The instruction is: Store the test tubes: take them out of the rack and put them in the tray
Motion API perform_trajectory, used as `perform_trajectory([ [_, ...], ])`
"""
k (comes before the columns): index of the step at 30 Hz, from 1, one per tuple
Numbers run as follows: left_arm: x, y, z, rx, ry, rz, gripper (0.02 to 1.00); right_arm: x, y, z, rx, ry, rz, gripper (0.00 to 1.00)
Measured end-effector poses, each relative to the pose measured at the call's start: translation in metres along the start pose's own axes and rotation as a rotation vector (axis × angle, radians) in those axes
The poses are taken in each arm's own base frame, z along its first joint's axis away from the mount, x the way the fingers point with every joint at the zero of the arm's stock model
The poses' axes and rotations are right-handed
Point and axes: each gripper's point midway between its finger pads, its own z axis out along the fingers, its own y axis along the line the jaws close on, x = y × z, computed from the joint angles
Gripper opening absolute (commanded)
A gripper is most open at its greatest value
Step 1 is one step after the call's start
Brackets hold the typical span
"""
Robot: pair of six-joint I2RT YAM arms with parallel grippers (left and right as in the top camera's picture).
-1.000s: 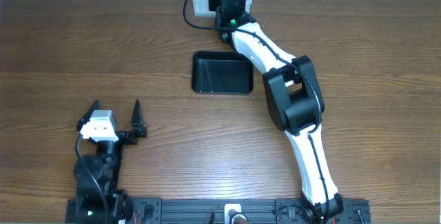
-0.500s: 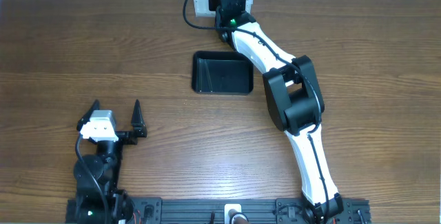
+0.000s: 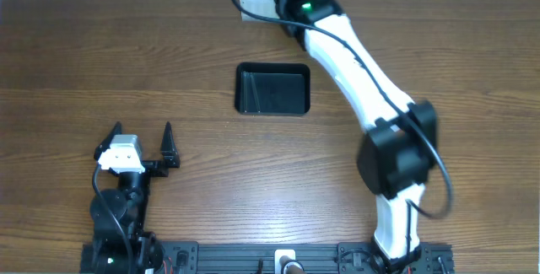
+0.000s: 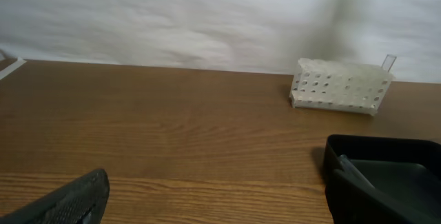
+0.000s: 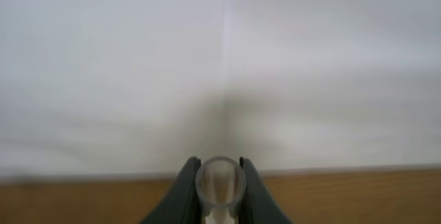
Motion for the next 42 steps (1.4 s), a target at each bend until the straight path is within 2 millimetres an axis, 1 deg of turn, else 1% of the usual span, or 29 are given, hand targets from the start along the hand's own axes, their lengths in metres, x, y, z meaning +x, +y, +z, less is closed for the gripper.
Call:
perform_trajectory([
  [1, 0.0, 0.0, 0.0, 0.0, 0.0, 0.0, 1.0, -0.016, -0.002, -0.017, -0.003, 0.005, 0.005, 0.097],
  [3, 0.0, 0.0, 0.0, 0.0, 0.0, 0.0, 1.0, -0.027, -0.004, -0.043, -0.008, 0.047, 0.01, 0.093],
  [4, 0.0, 0.0, 0.0, 0.0, 0.0, 0.0, 1.0, -0.023, -0.003, -0.055, -0.013, 0.096, 0.01, 0.097],
  [6, 0.0, 0.0, 0.0, 0.0, 0.0, 0.0, 0.998, -0.003, 0.001, -0.074, -0.033, 0.209, 0.004, 0.095],
  [8, 0.0, 0.0, 0.0, 0.0, 0.0, 0.0, 1.0, 0.029, 0.01, -0.084, -0.074, 0.337, -0.005, 0.095],
  [9, 0.0, 0.0, 0.0, 0.0, 0.0, 0.0, 1.0, 0.048, 0.015, -0.086, -0.102, 0.408, -0.008, 0.095],
  [10, 0.0, 0.0, 0.0, 0.0, 0.0, 0.0, 1.0, 0.071, 0.02, -0.088, -0.124, 0.483, -0.01, 0.093],
  [12, 0.0, 0.0, 0.0, 0.0, 0.0, 0.0, 0.998, 0.109, 0.026, -0.089, -0.156, 0.606, -0.017, 0.102],
  [13, 0.0, 0.0, 0.0, 0.0, 0.0, 0.0, 1.0, 0.134, 0.03, -0.089, -0.171, 0.68, -0.02, 0.104],
  [14, 0.0, 0.0, 0.0, 0.0, 0.0, 0.0, 1.0, 0.151, 0.032, -0.09, -0.178, 0.73, -0.024, 0.104],
  [15, 0.0, 0.0, 0.0, 0.0, 0.0, 0.0, 0.998, 0.175, 0.033, -0.09, -0.181, 0.799, -0.026, 0.102],
  [17, 0.0, 0.0, 0.0, 0.0, 0.0, 0.0, 1.0, 0.209, 0.035, -0.09, -0.178, 0.888, -0.027, 0.104],
  [19, 0.0, 0.0, 0.0, 0.0, 0.0, 0.0, 1.0, 0.233, 0.036, -0.088, -0.174, 0.946, -0.026, 0.106],
  [21, 0.0, 0.0, 0.0, 0.0, 0.0, 0.0, 1.0, 0.253, 0.036, -0.088, -0.167, 0.996, -0.027, 0.106],
  [22, 0.0, 0.0, 0.0, 0.0, 0.0, 0.0, 1.0, 0.26, 0.035, -0.09, -0.162, 1.019, -0.029, 0.104],
  [24, 0.0, 0.0, 0.0, 0.0, 0.0, 0.0, 1.0, 0.267, 0.034, -0.091, -0.159, 1.043, -0.03, 0.104],
  [31, 0.0, 0.0, 0.0, 0.0, 0.0, 0.0, 1.0, 0.274, 0.034, -0.093, -0.156, 1.065, -0.029, 0.106],
  [34, 0.0, 0.0, 0.0, 0.0, 0.0, 0.0, 0.998, 0.289, 0.032, -0.093, -0.141, 1.099, -0.041, 0.108],
  [37, 0.0, 0.0, 0.0, 0.0, 0.0, 0.0, 1.0, 0.31, 0.028, -0.093, -0.119, 1.144, -0.051, 0.112],
  [39, 0.0, 0.0, 0.0, 0.0, 0.0, 0.0, 1.0, 0.32, 0.026, -0.093, -0.105, 1.166, -0.053, 0.112],
  [42, 0.0, 0.0, 0.0, 0.0, 0.0, 0.0, 1.0, 0.326, 0.025, -0.094, -0.1, 1.184, -0.051, 0.115],
])
